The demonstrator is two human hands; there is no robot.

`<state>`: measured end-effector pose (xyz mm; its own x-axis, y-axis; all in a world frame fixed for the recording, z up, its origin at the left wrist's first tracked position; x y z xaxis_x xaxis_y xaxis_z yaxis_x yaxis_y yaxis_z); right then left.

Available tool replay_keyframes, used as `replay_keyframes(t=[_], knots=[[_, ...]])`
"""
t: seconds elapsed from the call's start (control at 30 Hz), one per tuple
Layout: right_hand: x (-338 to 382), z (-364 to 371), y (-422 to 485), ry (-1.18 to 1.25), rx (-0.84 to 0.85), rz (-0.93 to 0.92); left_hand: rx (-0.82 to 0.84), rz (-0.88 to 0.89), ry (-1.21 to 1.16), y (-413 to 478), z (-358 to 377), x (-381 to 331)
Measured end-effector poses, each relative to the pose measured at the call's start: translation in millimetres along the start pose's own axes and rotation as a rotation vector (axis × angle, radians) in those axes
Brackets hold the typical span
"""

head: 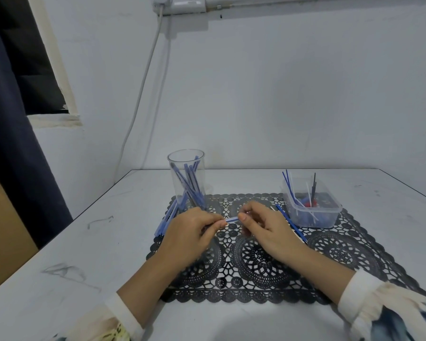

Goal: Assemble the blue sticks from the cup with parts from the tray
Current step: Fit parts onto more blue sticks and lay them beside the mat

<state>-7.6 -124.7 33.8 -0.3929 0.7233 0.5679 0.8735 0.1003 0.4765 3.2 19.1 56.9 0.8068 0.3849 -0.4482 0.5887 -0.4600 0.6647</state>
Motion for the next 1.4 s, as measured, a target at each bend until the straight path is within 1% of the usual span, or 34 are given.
replay_keyframes(t=[0.1, 0.17, 0.27, 0.4, 0.5, 0.57, 0.73, 0.83, 0.93, 1.1, 1.2, 1.27, 1.3, 1.33, 1.4], knots=[[-2, 0, 2, -0.07, -0.01, -0.013, 0.014, 0.008, 0.007, 0, 1, -1], [-2, 0, 1, -0.061, -0.005, -0.004, 0.018, 0.009, 0.006, -1, 2, -3], [2, 0, 1, -0.044, 0.013, -0.047, 0.021, -0.007, -0.001, 0, 1, -1], [2, -4, 2, -0.132, -0.037, -0.083, 0.092, -0.037, 0.001, 2, 7, 2], [2, -7, 3, -0.182, -0.076, -0.109, 0.118, 0.036, 0.023, 2, 9, -5], [4, -6, 3, -0.213, -0.082, -0.123, 0.104, 0.099, 0.068, 2, 7, -11], [3, 2, 4, -0.301, 0.013, -0.033, 0.05, 0.245, 0.176, 0, 2, -20], [1, 2, 3, -0.248, 0.052, 0.052, 0.011, 0.319, 0.223, -1, 0, -25], [-2, 1, 3, -0.134, 0.044, 0.117, 0.012, 0.355, 0.254, 0, 0, -30], [-7, 3, -1, -0.057, -0.035, 0.172, 0.098, 0.212, 0.281, 3, 5, -14], [-7, -4, -3, 0.05, -0.111, 0.168, 0.124, 0.232, 0.321, 3, 6, -9], [-3, -5, -4, 0.067, -0.12, 0.123, 0.054, 0.209, 0.288, 6, -5, -7], [-3, -3, -5, 0.032, -0.095, 0.099, -0.008, 0.167, 0.241, 7, -15, -4], [-2, 4, -5, -0.033, -0.042, 0.076, -0.09, 0.111, 0.182, 8, -28, 2], [-2, 21, -7, -0.239, 0.107, 0.027, -0.276, -0.005, 0.051, 7, -55, 18]])
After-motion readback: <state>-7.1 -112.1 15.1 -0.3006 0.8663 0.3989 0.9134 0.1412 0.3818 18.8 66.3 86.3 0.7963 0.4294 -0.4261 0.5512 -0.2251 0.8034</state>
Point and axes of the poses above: each hand's wrist, its own y-axis towards the middle knuckle, its own z-axis out of the palm, x = y × z, the point moved 9 cm from there along y, towards the middle knuckle, and after that the axes turned 12 degrees about -y, right-handed, at the moved point
